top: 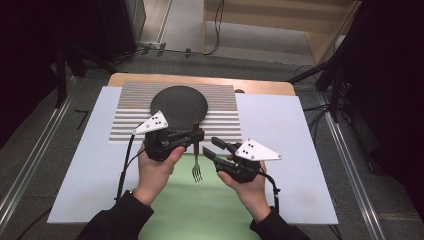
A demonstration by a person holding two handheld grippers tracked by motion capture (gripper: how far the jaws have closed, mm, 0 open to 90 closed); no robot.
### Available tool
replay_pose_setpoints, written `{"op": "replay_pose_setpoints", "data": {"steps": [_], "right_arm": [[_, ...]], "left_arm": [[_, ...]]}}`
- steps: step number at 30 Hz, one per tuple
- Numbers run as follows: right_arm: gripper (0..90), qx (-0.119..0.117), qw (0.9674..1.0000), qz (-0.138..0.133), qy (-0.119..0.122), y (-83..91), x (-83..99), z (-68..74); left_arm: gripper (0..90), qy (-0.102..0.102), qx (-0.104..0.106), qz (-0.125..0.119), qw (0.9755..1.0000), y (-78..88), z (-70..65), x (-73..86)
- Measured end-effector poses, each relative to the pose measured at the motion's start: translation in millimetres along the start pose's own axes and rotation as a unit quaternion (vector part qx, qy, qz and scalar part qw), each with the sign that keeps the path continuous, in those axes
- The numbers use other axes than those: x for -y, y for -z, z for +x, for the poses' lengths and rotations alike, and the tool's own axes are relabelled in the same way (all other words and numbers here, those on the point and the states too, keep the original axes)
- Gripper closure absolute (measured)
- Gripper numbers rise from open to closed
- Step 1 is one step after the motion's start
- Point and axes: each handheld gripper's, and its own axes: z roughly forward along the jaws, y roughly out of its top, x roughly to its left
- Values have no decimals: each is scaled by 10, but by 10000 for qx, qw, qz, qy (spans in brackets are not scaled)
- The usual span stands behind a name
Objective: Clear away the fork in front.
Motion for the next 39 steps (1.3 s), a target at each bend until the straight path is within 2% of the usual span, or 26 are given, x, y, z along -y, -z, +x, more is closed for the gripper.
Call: {"op": "replay_pose_setpoints", "data": {"steps": [1, 3, 5, 8, 11, 17, 22, 27, 31, 39], "right_arm": [[442, -12, 10000, -17, -74, 23, -1, -30], [379, 64, 9999, 0, -107, 56, -4, -63], [308, -3, 9998, -20, -187, 105, -5, -95], [146, 239, 9996, 74, -97, 154, 8, -112], [0, 434, 9988, 96, -228, 196, 45, -159], [0, 561, 9980, 52, -287, 327, 143, -316], [0, 830, 9963, 61, -202, 444, 217, -434], [0, 1077, 9937, 77, -298, 562, 305, -555], [0, 1254, 9918, 70, -255, 655, 355, -638], [0, 1513, 9879, 127, -312, 791, 430, -764]], "left_arm": [[807, -2, -2, -1, 10000, 7, 1, 1], [807, -26, 13, -6, 10000, 31, 6, 3], [807, -70, 15, 9, 10000, 49, 7, 5], [807, -84, 31, -3, 10000, 80, 9, 15], [807, -126, 59, 12, 9999, 111, 8, 24], [808, -5, 166, -1, 9999, 195, 16, 45], [807, 50, 248, -19, 9997, 273, 23, 64], [808, 92, 341, -43, 9994, 354, 16, 101], [808, 105, 378, -22, 9992, 412, -6, 128], [808, 235, 536, 16, 9983, 499, -29, 197]]}}
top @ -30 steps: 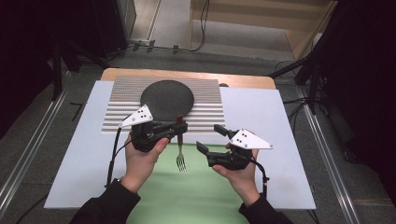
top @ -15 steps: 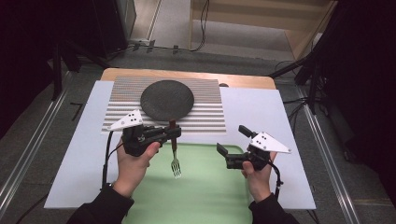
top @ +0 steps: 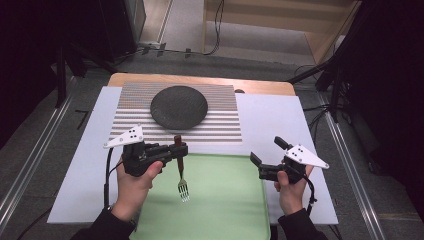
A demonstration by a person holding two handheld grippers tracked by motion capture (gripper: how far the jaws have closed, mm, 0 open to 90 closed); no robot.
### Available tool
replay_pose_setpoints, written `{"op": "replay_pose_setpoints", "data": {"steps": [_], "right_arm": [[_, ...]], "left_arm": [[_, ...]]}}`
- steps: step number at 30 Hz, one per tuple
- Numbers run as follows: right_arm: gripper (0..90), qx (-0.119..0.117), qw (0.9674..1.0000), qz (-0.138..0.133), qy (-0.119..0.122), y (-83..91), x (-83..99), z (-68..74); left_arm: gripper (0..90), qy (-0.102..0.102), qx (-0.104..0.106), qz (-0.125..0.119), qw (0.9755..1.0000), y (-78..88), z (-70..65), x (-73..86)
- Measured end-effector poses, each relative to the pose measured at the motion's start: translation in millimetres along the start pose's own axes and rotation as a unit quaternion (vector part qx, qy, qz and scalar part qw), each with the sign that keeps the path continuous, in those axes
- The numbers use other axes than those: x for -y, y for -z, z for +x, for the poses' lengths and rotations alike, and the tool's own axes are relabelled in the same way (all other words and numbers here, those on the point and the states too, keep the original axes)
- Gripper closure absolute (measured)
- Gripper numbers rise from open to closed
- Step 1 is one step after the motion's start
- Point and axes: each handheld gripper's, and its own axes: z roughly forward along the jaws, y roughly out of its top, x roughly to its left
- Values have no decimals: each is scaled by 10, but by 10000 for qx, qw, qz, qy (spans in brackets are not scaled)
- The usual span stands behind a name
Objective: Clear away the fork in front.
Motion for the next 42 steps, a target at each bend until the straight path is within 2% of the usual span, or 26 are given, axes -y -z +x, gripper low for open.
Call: {"op": "replay_pose_setpoints", "data": {"steps": [13, 18, 29, 38, 42], "right_arm": [[0, 305, 9995, 20, -24, 170, 139, -243], [0, 358, 9993, 45, -66, 240, 188, -302], [0, 592, 9982, 126, -30, 365, 294, -393], [0, 724, 9972, 105, -135, 476, 350, -450], [0, 763, 9969, 86, -140, 509, 365, -458]], "left_arm": [[807, 246, 127, 124, 9995, 145, 36, 192], [807, 394, 198, 117, 9990, 207, 63, 260], [807, 486, 259, 369, 9978, 264, 84, 366], [807, 678, 328, 525, 9958, 340, 113, 474], [807, 820, 431, 598, 9939, 360, 128, 508]]}}
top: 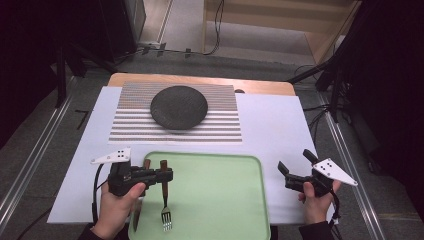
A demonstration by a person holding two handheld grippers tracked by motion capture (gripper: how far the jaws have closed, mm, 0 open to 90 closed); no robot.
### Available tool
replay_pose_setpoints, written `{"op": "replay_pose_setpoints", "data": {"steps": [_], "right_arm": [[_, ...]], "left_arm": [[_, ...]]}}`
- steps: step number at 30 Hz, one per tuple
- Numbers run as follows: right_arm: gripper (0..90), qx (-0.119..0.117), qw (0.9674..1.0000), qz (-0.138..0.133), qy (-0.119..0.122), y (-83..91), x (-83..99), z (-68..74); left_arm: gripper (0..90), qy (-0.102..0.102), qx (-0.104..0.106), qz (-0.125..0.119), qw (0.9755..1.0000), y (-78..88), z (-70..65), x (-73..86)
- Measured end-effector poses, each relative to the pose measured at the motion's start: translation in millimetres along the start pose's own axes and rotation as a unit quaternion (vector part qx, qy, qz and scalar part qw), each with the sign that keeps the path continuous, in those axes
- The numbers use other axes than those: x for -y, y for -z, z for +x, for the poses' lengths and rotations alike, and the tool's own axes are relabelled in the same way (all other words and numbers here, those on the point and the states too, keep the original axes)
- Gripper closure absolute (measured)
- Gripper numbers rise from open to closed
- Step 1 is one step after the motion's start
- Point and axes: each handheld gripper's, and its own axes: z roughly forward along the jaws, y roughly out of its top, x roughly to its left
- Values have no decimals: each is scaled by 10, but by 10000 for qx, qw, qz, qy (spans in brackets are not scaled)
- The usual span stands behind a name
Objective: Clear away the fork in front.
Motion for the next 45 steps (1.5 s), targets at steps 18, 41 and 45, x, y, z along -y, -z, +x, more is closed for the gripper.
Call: {"op": "replay_pose_setpoints", "data": {"steps": [18, 41, 45], "right_arm": [[0, 10, 10000, 64, -69, 5, 47, -46], [0, -14, 9998, 136, -153, -23, 85, -86], [0, -10, 9998, 146, -152, -31, 92, -86]], "left_arm": [[794, 393, -121, 439, 9982, -124, 326, 85], [571, -417, -2160, 1536, 9633, -350, 414, 151], [548, -497, -2414, 1580, 9562, -352, 426, 164]]}}
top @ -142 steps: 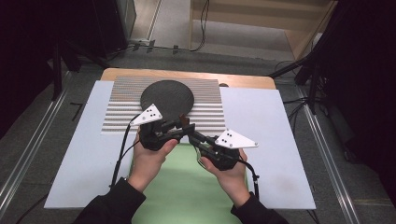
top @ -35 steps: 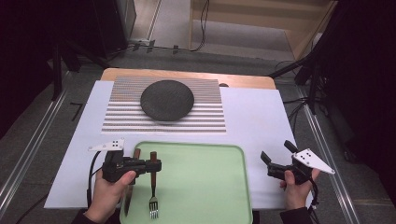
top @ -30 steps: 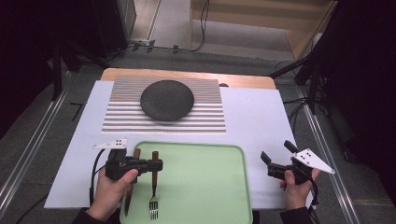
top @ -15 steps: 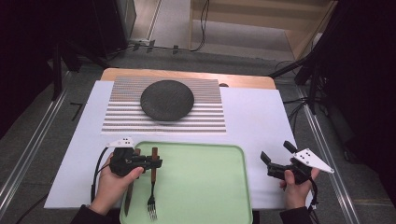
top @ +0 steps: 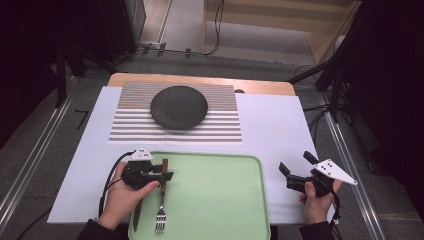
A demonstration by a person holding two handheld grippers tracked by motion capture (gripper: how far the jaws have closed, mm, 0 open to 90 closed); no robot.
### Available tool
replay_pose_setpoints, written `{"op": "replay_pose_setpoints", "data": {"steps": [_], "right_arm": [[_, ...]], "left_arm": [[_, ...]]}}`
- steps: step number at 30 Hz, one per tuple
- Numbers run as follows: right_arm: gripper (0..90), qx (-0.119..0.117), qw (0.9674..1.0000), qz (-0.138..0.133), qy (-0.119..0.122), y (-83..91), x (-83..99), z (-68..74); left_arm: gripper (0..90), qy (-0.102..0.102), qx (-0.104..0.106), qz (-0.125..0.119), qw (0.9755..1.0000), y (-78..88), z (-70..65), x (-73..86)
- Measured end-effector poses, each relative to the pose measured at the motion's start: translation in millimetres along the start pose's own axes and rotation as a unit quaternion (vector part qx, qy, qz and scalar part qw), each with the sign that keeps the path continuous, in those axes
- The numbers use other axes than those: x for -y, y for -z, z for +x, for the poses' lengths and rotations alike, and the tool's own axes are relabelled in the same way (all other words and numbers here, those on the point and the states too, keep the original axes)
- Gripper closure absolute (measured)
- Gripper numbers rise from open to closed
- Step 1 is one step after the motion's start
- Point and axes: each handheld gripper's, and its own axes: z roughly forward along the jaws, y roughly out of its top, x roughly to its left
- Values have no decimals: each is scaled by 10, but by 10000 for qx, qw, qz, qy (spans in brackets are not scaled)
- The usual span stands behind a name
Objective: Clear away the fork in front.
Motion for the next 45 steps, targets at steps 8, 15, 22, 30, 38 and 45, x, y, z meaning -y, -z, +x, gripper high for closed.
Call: {"op": "replay_pose_setpoints", "data": {"steps": [8, 15, 22, 30, 38, 45], "right_arm": [[0, 11, 10000, 17, -17, -3, 4, -5], [0, 23, 10000, 24, -14, 4, 7, -12], [0, 17, 10000, 26, 6, -2, 5, -8], [0, 30, 10000, 37, 8, -5, 7, -10], [0, 27, 10000, 32, 12, -7, 6, -7], [0, 19, 10000, 21, 6, -4, 5, -5]], "left_arm": [[542, -196, -339, -274, 9989, 130, -25, 15], [900, -766, 308, 197, 9964, 146, -324, 124], [900, -1036, 232, 744, 9916, 12, -480, 234], [900, -846, 189, 753, 9934, 74, -354, 273], [900, -686, 151, 611, 9957, 93, -268, 267], [900, -662, 100, 594, 9960, 89, -220, 271]]}}
